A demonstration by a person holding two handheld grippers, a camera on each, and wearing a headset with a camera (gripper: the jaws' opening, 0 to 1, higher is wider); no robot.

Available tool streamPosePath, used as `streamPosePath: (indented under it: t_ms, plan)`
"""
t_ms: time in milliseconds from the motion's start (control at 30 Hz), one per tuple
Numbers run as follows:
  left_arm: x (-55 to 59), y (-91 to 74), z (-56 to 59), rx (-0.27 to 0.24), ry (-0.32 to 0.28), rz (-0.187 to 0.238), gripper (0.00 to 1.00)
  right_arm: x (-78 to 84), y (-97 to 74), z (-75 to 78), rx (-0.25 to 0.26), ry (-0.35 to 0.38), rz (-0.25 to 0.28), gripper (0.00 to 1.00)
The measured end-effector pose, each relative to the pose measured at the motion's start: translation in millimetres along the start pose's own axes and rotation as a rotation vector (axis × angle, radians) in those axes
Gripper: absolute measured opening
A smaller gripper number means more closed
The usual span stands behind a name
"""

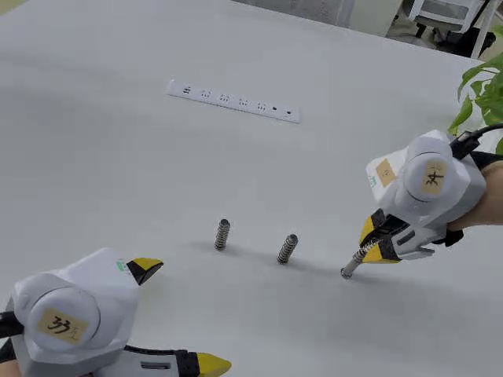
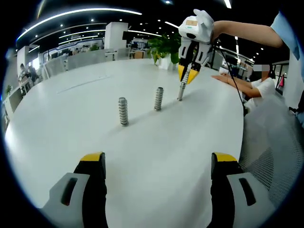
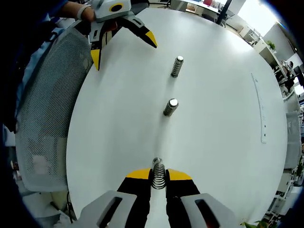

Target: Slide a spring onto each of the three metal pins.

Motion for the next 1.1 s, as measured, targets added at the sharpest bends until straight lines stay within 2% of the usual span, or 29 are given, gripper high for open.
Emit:
streamPosePath:
  t_ms: [533, 1100]
  plan:
    - [3.1, 0.4, 3.7, 0.005, -0.015, -0.009, 0.90, -2.6, 28.7, 10.6, -0.033, -0.003, -0.048, 0.08]
    - [4.3, 1.6, 3.6, 0.005, -0.027, -0.006, 0.89, -1.0, 35.7, 10.9, -0.035, 0.003, -0.054, 0.08]
Point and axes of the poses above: the centre of the closed fingertips' face, and the gripper's own axes: y roughly forward along the fingers, z roughly to its right, x roughly out of its underside, the point moved 10 cm from there along -y, roughly backward along the fingers, and after that the axes turned 14 degrees about -x, right-handed, at the moved point
